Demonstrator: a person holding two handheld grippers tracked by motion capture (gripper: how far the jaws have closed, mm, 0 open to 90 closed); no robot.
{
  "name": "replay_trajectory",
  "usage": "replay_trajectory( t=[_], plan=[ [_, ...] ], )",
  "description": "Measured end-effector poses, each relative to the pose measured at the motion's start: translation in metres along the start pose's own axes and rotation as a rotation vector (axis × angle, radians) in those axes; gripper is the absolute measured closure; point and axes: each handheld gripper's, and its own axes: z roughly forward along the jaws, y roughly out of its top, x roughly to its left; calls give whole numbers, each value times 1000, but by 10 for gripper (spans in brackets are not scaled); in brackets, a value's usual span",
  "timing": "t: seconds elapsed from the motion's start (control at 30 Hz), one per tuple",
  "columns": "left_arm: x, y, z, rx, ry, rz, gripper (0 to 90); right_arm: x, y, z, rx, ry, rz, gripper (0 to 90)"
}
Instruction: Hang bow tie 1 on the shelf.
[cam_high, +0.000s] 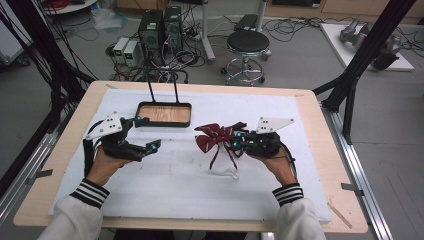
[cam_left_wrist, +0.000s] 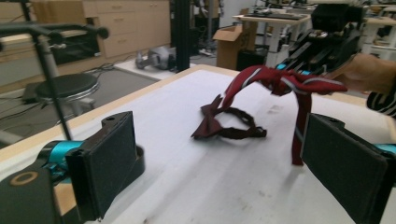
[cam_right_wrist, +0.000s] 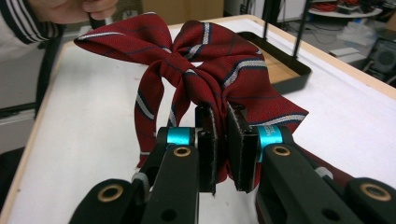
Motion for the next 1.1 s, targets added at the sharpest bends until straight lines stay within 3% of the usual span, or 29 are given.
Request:
replay_trajectory(
  t=[0.33,0.6,0.83,1.1],
  plan=[
    [-10,10,28,27,-104,30,111,6,9,13,-41,11,-30,833],
    [-19,19,46,28,-162,42,110,10,18,24,-65,31,-52,832],
    [-28,25,55,30,-201,57,110,15,20,32,-36,27,-77,831],
    [-31,21,67,100,-198,62,110,19,23,32,-57,45,-87,829]
  ],
)
